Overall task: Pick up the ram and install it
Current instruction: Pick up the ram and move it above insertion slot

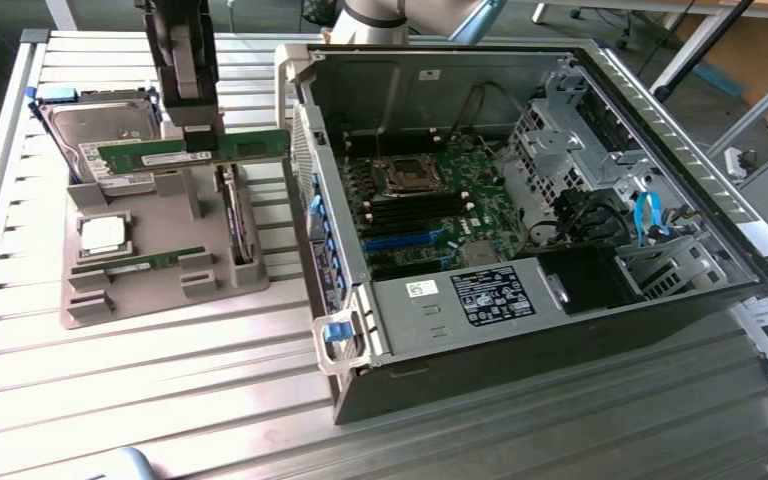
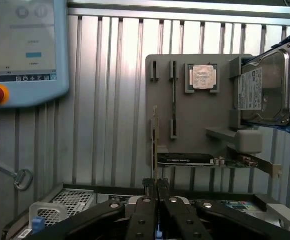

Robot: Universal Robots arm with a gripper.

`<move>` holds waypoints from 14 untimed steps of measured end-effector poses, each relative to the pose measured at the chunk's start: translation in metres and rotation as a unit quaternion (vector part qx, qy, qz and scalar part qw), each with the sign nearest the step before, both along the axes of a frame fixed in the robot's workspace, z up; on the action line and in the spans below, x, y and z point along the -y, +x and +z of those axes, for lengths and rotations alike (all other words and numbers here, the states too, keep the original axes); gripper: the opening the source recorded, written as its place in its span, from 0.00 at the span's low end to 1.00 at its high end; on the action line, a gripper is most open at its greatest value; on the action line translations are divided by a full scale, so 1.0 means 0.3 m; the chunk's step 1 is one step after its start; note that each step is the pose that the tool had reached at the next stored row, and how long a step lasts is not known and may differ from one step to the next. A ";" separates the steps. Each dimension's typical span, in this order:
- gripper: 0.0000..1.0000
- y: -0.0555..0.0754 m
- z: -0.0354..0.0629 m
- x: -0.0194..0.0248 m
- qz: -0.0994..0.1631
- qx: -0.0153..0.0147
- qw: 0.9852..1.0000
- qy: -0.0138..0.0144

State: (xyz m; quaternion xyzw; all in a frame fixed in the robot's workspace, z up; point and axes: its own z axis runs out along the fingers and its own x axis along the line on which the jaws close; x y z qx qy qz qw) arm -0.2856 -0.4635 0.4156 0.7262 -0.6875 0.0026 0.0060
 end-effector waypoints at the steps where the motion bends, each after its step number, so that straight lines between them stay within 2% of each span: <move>1: 0.12 0.003 0.000 0.000 0.000 0.000 1.000 0.000; 14: 0.12 0.065 0.000 0.000 0.000 0.000 1.000 -0.002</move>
